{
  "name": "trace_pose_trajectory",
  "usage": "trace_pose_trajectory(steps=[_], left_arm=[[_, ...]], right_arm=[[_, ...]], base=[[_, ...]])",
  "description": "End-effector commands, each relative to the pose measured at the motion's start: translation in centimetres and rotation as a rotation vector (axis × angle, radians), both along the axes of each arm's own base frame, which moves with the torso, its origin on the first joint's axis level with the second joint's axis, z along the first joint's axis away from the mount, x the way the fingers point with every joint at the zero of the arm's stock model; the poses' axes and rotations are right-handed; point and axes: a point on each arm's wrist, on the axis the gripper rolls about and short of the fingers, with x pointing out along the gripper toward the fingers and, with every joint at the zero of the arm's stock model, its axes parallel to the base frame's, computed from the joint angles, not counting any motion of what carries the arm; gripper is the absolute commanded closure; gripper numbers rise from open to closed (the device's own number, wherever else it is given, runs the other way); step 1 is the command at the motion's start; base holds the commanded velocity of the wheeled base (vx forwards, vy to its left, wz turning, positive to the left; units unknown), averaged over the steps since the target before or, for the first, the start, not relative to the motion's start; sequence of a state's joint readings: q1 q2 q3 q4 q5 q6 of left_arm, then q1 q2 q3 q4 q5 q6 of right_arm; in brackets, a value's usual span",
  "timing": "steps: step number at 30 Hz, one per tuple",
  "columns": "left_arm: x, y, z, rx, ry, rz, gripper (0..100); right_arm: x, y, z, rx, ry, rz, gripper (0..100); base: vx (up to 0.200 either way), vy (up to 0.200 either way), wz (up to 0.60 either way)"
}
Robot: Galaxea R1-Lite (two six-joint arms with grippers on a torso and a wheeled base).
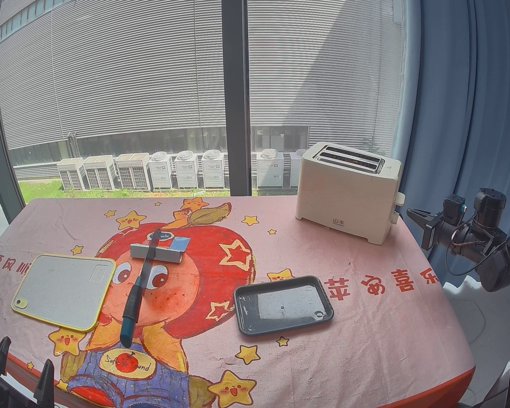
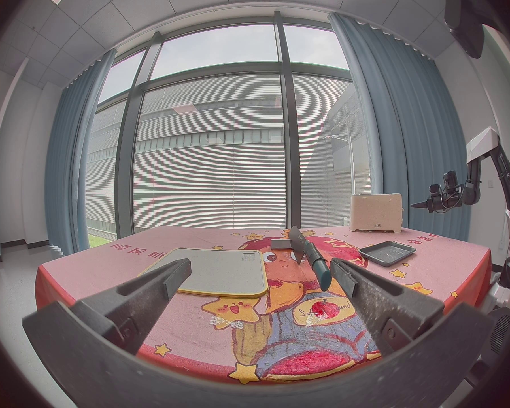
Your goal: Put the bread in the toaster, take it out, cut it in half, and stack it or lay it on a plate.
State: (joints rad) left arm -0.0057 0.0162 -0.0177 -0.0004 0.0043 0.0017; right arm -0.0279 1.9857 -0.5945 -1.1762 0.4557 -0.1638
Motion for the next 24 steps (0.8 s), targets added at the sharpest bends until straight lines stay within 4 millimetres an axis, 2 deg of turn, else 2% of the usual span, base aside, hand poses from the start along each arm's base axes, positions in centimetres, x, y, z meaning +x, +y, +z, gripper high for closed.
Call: trace_pose_trajectory(steps=[1,7,24], left_arm=[[0.0,0.0,-0.5,0.000,0.002,0.000,0],[0.0,0.0,-0.5,0.000,0.002,0.000,0],[0.0,0.0,-0.5,0.000,0.000,0.000,0]], right_arm=[[0.5,0.2,0.2,0.033,0.002,-0.002,100],[0.8,0.7,0.2,0.089,0.027,0.000,100],[2.7,0.3,-2.5,0.088,0.083,-0.027,100]], base=[[0.000,0.000,0.00],[0.000,0.000,0.00],[0.000,0.000,0.00]])
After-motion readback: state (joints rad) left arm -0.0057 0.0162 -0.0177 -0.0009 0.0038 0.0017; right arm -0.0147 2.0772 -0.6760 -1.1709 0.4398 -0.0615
